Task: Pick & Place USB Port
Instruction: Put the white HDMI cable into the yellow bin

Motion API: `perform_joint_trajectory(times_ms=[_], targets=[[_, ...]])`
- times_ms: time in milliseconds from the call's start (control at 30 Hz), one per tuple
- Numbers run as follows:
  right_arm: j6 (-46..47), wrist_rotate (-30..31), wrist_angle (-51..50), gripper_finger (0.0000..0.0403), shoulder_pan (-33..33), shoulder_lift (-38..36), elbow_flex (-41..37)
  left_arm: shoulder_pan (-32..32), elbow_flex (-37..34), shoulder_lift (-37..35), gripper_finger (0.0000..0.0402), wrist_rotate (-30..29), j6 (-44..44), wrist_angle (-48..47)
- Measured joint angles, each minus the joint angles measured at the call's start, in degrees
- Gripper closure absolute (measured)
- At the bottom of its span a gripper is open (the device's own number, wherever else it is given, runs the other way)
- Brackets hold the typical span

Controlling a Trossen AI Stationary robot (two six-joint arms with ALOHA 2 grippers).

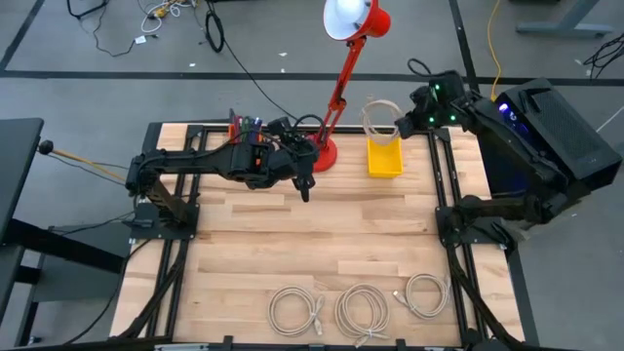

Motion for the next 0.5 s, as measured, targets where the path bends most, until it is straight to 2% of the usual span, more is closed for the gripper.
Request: perform_joint_trajectory(times_ms=[133,300,500], targets=[[4.07,-6.43,9.46,0.0378,-2.41,-3.98,-11.32,0.0,0.0,0.0,0.0344,1.09,-0.98,-1.18],[7.86,-7.93,14.64,0.0378,-5.2,-11.09,-23.88,-0.04,0.0,0.0,0.0344,2.14,-2.05,-1.23],[10.9,-10.09,16.69,0.0378,-8.49,-19.98,-30.73,0.15,0.0,0.0,0.0344,2.16,-1.9,-1.13]])
